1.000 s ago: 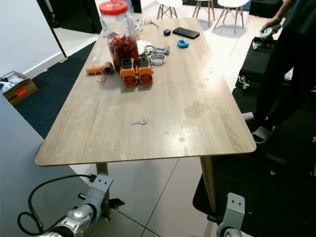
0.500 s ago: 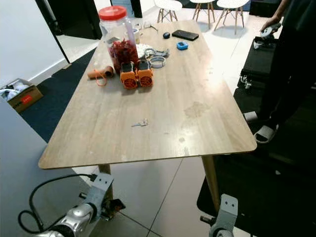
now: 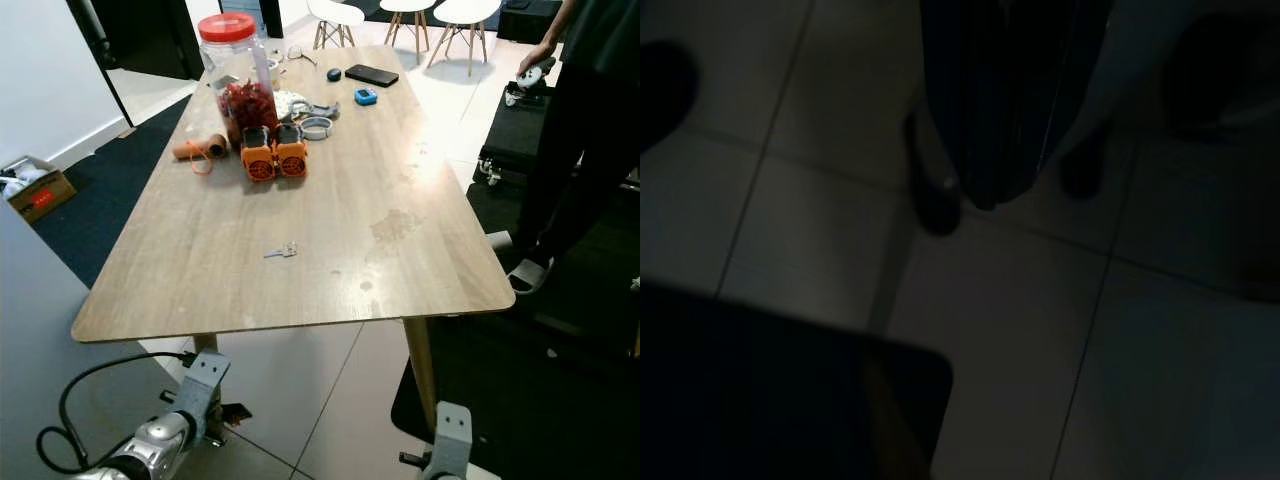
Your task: Hang keys on a hook
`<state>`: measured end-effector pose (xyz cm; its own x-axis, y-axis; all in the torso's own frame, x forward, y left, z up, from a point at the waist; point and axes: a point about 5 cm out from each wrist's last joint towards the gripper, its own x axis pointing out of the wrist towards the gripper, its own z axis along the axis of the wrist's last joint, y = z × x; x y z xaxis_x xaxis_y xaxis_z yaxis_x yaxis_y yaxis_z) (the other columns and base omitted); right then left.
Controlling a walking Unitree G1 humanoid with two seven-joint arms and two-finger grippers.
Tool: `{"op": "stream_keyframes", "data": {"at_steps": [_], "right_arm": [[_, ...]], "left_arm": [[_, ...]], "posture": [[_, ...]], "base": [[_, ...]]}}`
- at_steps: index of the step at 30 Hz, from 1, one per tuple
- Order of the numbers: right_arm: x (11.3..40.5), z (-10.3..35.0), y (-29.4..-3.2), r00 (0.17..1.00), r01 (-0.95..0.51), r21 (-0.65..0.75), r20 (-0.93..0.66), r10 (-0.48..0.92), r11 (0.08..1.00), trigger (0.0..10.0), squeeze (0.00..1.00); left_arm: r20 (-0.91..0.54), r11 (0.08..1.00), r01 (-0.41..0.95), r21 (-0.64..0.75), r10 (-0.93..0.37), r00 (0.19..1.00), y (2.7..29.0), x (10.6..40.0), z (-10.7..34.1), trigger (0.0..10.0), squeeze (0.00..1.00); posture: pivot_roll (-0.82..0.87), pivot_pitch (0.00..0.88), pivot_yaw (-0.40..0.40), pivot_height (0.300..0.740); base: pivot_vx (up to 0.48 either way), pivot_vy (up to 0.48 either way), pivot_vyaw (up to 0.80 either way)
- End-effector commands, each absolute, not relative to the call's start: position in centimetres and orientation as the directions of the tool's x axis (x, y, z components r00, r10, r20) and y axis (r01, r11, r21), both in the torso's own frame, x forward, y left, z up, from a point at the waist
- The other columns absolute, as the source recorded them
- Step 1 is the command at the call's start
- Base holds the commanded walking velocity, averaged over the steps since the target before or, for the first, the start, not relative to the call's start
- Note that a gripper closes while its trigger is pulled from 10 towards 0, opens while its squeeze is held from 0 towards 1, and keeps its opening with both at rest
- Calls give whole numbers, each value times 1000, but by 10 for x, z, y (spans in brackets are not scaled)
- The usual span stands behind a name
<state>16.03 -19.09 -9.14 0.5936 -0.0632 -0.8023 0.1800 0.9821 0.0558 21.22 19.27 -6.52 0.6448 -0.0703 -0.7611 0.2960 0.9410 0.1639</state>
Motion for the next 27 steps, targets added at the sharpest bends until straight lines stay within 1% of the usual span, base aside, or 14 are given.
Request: {"op": "stream_keyframes", "data": {"at_steps": [1, 7, 11, 14, 15, 17, 20, 21, 23, 24, 27], "right_arm": [[163, -91, -190, 585, 138, 51, -810, -40, 989, 10000, 0], [171, -88, -187, 590, 64, 32, -808, -12, 997, 10000, 0], [173, -87, -187, 594, 57, 29, -805, -10, 998, 10000, 0], [176, -84, -187, 635, 57, 27, -772, -15, 998, 10000, 0], [176, -84, -187, 635, 57, 27, -772, -15, 998, 10000, 0], [176, -83, -187, 673, 89, 56, -739, -19, 994, 10000, 0], [175, -83, -187, 680, 103, 63, -733, -24, 993, 10000, 0], [170, -85, -187, 673, 123, 85, -740, -20, 989, 10000, 0], [166, -87, -186, 662, 140, 103, -750, -15, 985, 10000, 0], [166, -87, -186, 662, 140, 103, -750, -15, 985, 10000, 0], [155, -92, -188, 632, 208, 116, -774, -43, 971, 10000, 0]], "left_arm": [[-751, 952, 253, 169, -42, 659, 198, 209, -66, 10000, 0], [-743, 960, 220, 173, -19, 669, 198, 203, -68, 10000, 0], [-747, 967, 199, 157, -15, 665, 197, 199, -71, 10000, 0], [-736, 978, 173, 114, -34, 677, 193, 195, -72, 10000, 0], [-736, 978, 173, 114, -34, 677, 193, 195, -72, 10000, 0], [-724, 983, 168, 76, -61, 687, 189, 194, -72, 10000, 0], [-719, 984, 168, 65, -71, 691, 188, 194, -72, 10000, 0], [-705, 982, 184, 43, -101, 702, 185, 194, -72, 10000, 0], [-696, 980, 196, 29, -121, 708, 183, 195, -71, 10000, 0], [-696, 980, 196, 29, -121, 708, 183, 195, -71, 10000, 0], [-691, 979, 201, 30, -125, 712, 184, 196, -70, 10000, 0]], "posture": [[119, 31, -63, 740], [138, 36, -103, 740], [133, 36, -109, 740], [121, 37, -109, 740], [121, 37, -109, 740], [116, 38, -103, 740], [114, 37, -98, 740], [111, 37, -90, 740], [107, 35, -82, 740], [107, 35, -82, 740], [101, 32, -68, 740]], "base": [[0, 0, 0], [0, 0, 0], [0, 0, 0], [0, 0, 0], [0, 0, 0], [0, 0, 0], [0, 0, 0], [0, 0, 0], [0, 0, 0], [0, 0, 0], [0, 0, 0]]}}
